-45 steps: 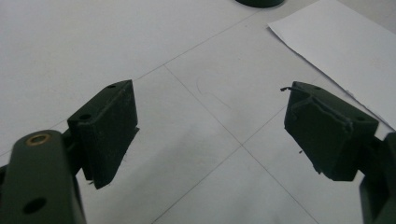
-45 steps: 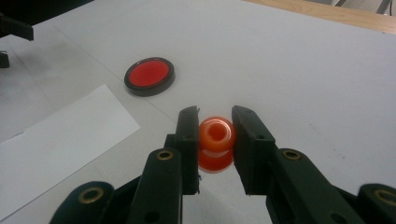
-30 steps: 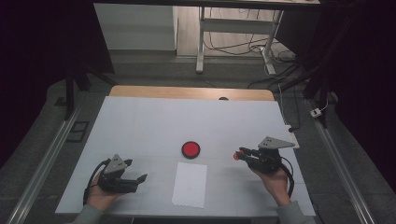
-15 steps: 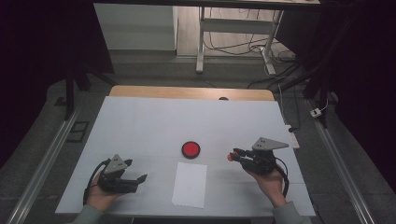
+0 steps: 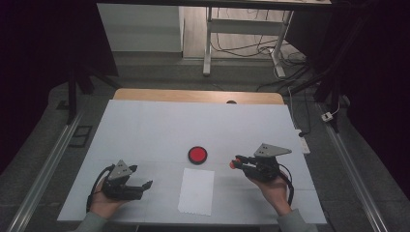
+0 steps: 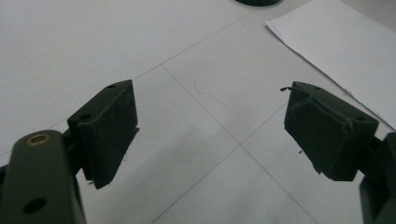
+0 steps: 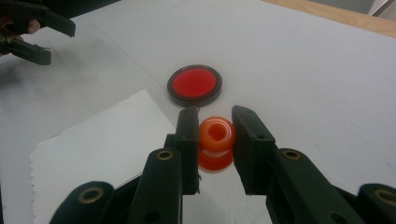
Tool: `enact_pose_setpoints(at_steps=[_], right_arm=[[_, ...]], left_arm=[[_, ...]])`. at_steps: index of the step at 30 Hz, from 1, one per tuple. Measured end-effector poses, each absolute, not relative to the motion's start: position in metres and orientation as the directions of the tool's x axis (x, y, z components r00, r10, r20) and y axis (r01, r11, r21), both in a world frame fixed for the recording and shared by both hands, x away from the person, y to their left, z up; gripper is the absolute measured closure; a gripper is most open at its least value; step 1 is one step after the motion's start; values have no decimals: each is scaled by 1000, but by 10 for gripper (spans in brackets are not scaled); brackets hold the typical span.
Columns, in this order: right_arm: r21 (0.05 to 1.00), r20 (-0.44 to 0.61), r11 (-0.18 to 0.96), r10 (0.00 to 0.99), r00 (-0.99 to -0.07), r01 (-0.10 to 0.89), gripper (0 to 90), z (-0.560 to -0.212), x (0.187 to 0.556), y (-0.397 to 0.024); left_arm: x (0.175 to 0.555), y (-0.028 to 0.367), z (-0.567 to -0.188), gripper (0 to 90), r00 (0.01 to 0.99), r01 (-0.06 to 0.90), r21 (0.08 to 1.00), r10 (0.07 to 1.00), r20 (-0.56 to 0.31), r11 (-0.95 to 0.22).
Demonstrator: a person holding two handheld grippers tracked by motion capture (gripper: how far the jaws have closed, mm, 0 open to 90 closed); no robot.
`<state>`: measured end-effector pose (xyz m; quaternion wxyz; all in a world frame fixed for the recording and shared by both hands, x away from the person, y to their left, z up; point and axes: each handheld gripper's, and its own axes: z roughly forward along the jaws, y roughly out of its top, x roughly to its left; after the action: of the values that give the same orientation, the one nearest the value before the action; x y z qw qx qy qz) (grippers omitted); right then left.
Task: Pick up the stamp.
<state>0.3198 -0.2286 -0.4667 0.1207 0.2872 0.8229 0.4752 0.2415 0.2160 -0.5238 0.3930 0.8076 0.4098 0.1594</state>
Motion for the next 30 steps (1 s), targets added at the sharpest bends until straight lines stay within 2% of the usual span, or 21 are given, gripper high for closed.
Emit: enact_pose_setpoints(at_steps=[30], right_arm=[[846, 92, 414, 507, -857, 336, 714, -476, 312, -187]], left_arm=[[242, 215, -524, 178, 614, 537, 764, 787, -62, -359]])
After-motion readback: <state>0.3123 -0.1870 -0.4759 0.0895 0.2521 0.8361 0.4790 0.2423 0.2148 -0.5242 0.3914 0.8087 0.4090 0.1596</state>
